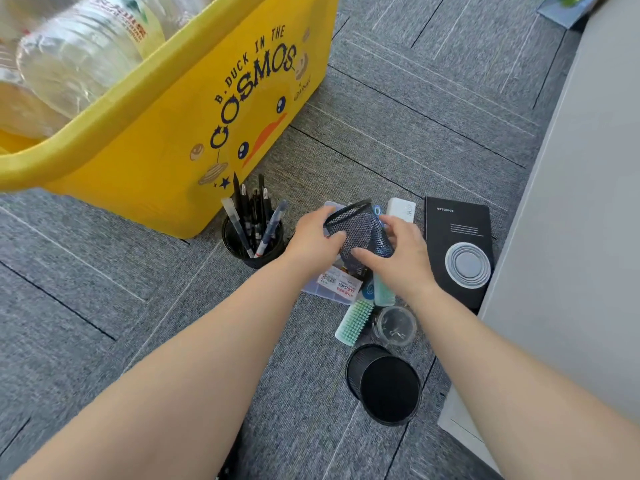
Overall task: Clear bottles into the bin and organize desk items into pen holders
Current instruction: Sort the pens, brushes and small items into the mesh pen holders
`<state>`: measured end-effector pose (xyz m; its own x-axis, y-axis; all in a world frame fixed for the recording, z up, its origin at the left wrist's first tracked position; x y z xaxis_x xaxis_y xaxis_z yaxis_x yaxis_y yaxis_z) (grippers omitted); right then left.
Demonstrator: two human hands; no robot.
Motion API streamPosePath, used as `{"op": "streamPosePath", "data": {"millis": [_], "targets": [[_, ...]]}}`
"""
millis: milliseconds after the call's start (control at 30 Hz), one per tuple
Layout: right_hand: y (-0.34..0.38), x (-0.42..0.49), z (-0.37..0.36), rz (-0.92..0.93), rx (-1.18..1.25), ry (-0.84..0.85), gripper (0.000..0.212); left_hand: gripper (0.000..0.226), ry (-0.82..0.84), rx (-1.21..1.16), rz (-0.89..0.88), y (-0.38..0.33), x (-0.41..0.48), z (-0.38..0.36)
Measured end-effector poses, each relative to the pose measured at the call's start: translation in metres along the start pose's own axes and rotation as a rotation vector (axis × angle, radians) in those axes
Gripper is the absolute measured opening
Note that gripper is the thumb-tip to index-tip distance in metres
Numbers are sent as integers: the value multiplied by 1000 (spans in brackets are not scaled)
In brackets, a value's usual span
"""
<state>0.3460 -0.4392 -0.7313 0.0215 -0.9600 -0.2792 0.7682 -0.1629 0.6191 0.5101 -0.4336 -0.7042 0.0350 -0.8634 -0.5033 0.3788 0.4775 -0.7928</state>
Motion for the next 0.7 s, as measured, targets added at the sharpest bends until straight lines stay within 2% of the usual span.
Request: {"op": "streamPosePath", "data": {"millis": [100, 200, 267, 333, 400, 467, 500, 567, 633, 700], "targets": [[3, 0, 2, 14, 119, 64, 56, 18, -52, 124, -4, -1, -2, 5], [0, 0, 16, -140, 386, -100, 31, 5, -85, 205, -143, -8, -16, 10], [-11, 2, 22, -263, 254, -162, 23, 3, -167, 272, -309, -12, -29, 18], [-27, 4, 16, -350, -46, -41, 26, 4, -256, 333, -442, -10, -42, 27], [-38, 0, 3, -428, -271, 149, 46, 5, -282, 387, -504, -1, -48, 29], [-43, -6, -10, -465, -359, 280, 66, 7, -241, 423, -497, 9, -49, 24], [-43, -9, -15, -452, -392, 318, 69, 7, -214, 415, -464, 14, -48, 22], [-44, -11, -21, -433, -446, 357, 64, 10, -181, 376, -412, 18, -46, 20], [-45, -11, -20, -436, -425, 321, 55, 19, -175, 342, -404, 18, -45, 19], [-46, -9, -13, -458, -212, 210, 44, 25, -152, 321, -344, 17, -41, 18]]}}
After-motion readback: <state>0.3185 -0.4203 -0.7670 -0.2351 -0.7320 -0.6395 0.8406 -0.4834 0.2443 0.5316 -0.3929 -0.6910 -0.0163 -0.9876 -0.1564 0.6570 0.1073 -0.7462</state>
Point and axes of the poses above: each hand's wrist, its own x-axis towards the middle knuckle, its own z-axis out of the back of the hand, y = z × x, the point moved 6 cm from there along x, towards the middle knuckle, and after that the axes turned 6 degrees about -x, right-handed, at the moved point
